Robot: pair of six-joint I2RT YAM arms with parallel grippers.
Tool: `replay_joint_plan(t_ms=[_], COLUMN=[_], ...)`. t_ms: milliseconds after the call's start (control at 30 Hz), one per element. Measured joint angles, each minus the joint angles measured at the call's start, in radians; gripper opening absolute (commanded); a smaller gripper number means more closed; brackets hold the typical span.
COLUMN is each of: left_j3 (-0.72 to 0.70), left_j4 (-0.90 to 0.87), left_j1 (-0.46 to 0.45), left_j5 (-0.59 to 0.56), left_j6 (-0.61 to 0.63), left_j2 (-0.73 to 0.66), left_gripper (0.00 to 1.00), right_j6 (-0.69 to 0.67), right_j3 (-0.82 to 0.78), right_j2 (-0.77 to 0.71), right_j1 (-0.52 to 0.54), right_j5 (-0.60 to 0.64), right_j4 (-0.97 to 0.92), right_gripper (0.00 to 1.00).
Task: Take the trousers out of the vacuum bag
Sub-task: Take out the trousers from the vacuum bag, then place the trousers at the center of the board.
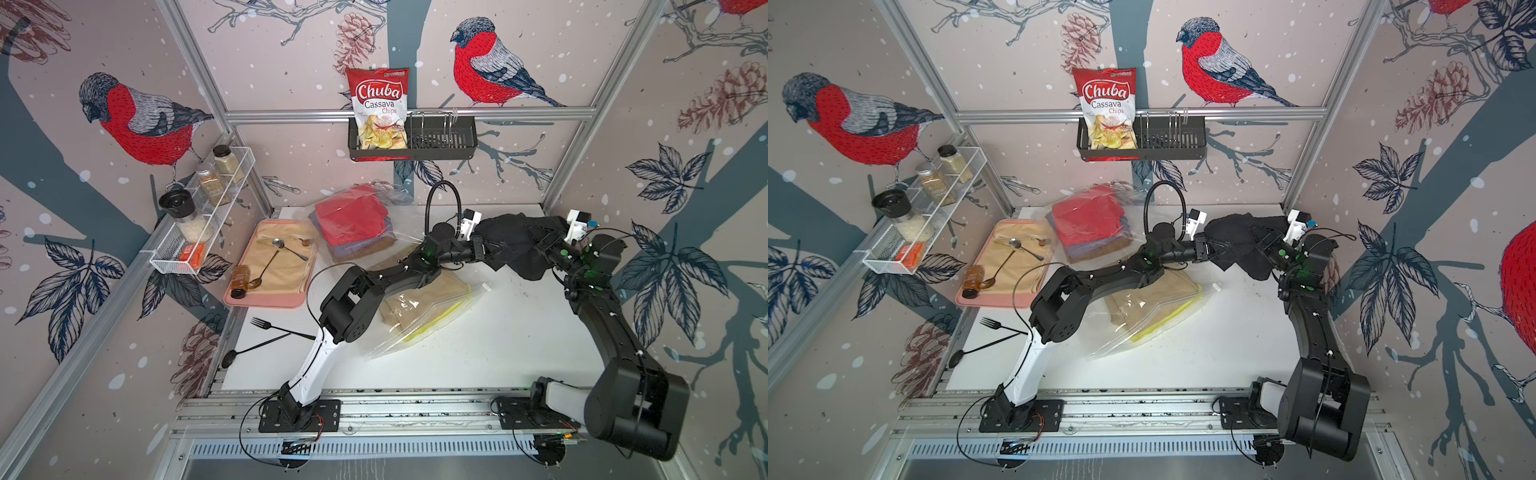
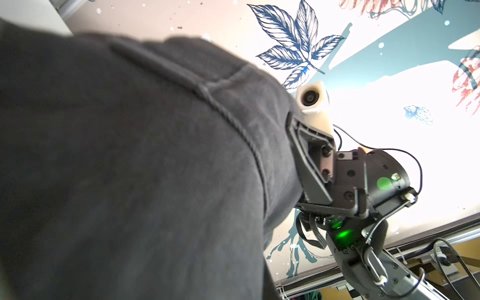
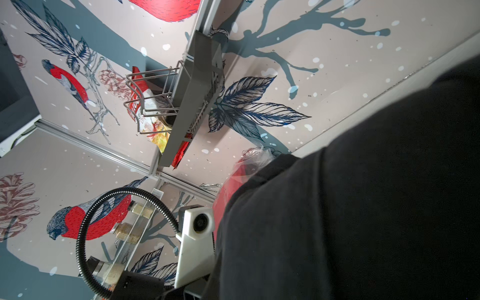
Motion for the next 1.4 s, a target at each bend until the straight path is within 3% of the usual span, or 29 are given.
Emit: replay_joint_plan(t_ms=[200, 500, 600, 967, 1167, 1400], left_j3=[0.195, 0.669, 0.727, 0.661, 0.418, 0.175], left_j4=[-0.121, -0.296, -0.307, -0.211, -0.145, -0.149], left_j1=[0.021, 0.068, 0.089, 0.116, 0.116, 0.124], left_j5=[0.035, 0.087, 0.103, 0.119, 0.164, 0.196], left_j6=[0.036, 0.034, 0.016, -0.068, -0.076, -0.015], left_j2=[0.078, 0.352, 0.400, 0.437, 0.361, 0.172], left_gripper=[0.04, 0.02, 0.02, 0.00, 0.00, 0.00], right_j6=[-0.064, -0.179, -0.200, -0.258, -0.291, -0.304], right_j3=[0.076, 0.212, 0.253, 0.230, 0.109, -0.004], right_j2=[0.084, 0.238, 0.303, 0.390, 0.324, 0.235], right_j1=[-0.001, 0.033, 0.046, 0.110, 0.123, 0.122], right_j5=[0.034, 0.162, 0.171, 0.212, 0.230, 0.187], right_j4=[-0.033, -0.087, -0.092, -0.001, 0.005, 0.011], right_gripper=[0.00, 0.00, 0.00, 0.00, 0.00, 0.00])
